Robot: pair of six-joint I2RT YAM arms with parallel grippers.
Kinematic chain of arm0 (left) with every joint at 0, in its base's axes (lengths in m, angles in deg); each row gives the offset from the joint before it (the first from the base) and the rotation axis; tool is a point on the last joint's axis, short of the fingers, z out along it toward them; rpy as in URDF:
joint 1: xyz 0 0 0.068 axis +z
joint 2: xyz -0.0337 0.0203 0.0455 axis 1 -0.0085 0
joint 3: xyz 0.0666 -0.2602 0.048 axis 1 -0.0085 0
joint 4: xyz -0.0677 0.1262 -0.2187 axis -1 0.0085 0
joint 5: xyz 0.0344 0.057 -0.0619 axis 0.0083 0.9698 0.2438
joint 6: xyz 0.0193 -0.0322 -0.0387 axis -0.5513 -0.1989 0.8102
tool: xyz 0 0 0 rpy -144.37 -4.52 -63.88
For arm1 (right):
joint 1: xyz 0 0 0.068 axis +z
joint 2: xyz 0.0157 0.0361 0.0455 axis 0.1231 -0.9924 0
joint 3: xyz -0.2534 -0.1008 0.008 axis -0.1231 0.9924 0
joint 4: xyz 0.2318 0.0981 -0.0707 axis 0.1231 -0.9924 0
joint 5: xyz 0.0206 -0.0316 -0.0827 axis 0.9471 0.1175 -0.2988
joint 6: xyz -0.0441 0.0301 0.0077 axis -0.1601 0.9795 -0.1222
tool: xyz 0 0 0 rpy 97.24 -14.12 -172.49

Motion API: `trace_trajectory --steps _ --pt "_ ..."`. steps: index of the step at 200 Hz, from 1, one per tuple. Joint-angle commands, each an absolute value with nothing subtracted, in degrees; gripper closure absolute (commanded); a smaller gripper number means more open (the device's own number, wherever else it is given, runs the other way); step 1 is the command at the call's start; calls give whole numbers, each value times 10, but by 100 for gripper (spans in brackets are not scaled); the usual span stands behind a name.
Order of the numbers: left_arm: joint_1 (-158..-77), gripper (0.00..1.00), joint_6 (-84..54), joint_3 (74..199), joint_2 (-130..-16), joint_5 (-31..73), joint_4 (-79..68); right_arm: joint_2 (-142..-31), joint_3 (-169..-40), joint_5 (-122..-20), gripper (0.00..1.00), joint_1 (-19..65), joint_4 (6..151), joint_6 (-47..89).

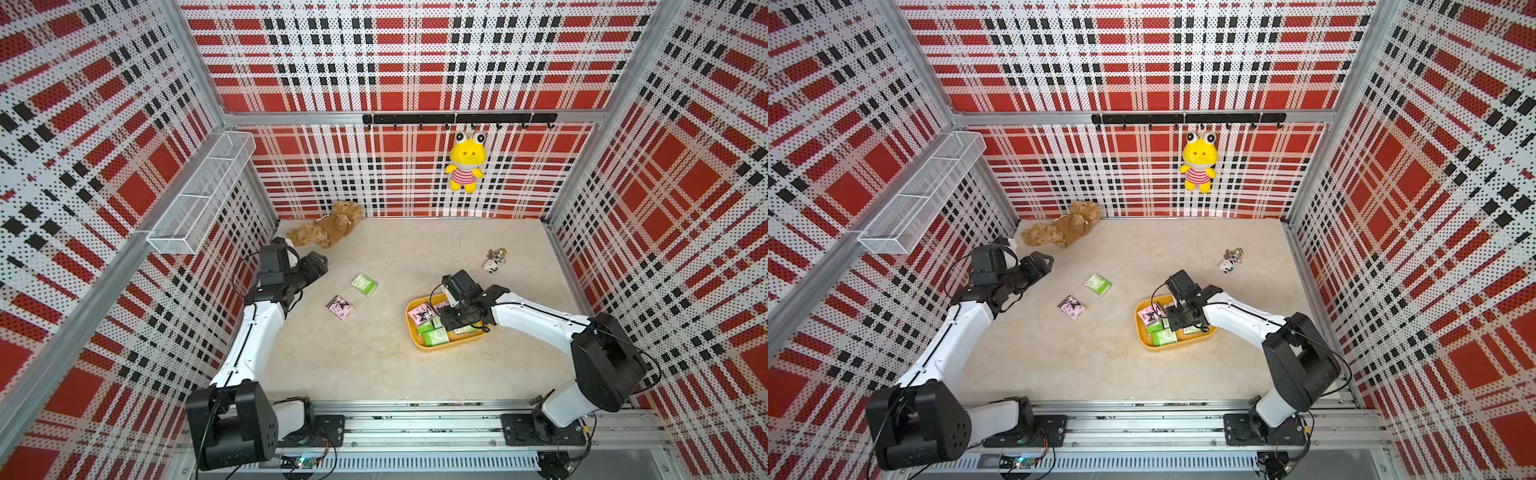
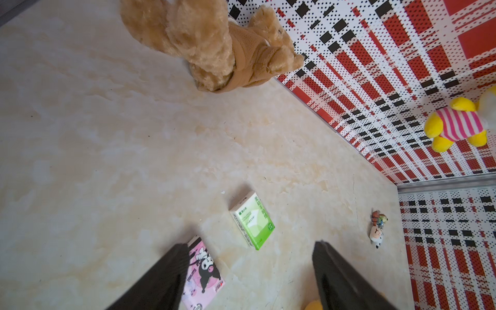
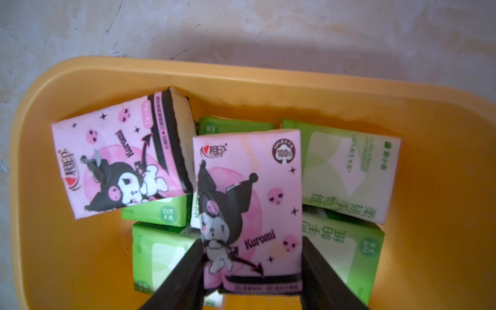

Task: Put the pocket tissues into the storage box
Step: Place the pocket tissues in the storage box.

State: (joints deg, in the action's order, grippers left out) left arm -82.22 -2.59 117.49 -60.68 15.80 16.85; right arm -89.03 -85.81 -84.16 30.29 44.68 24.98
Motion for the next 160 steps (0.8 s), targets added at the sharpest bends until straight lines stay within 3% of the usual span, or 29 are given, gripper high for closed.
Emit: trace_trajectory --steps 1,65,111,160 --pt "-823 20 -35 1198 -610 164 160 -904 -872 -842 43 310 457 246" --pt "-821 21 -36 1193 -606 161 160 -921 -880 -841 39 331 467 262" --pt "-819 21 -36 1195 -604 159 160 -924 -888 -845 23 336 463 263" --pt "-819 21 -35 1199 -604 157 160 -891 -929 -868 18 338 423 252"
